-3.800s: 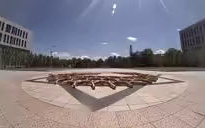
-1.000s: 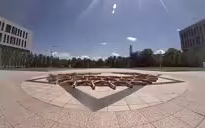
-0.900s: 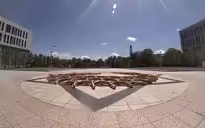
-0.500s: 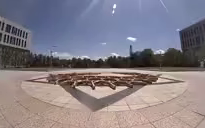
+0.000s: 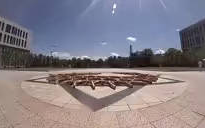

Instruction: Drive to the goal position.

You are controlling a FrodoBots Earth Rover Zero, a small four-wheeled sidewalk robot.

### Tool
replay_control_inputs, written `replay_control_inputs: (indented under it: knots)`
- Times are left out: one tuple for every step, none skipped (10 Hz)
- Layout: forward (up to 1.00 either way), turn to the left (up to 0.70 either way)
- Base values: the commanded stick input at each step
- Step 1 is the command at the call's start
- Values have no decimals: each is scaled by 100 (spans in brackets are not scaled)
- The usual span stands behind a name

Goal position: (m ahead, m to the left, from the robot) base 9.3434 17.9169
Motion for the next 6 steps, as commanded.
replay_control_inputs:
  knots:
    - [6,0]
    - [7,0]
    - [7,0]
    - [6,0]
    - [6,0]
    - [7,0]
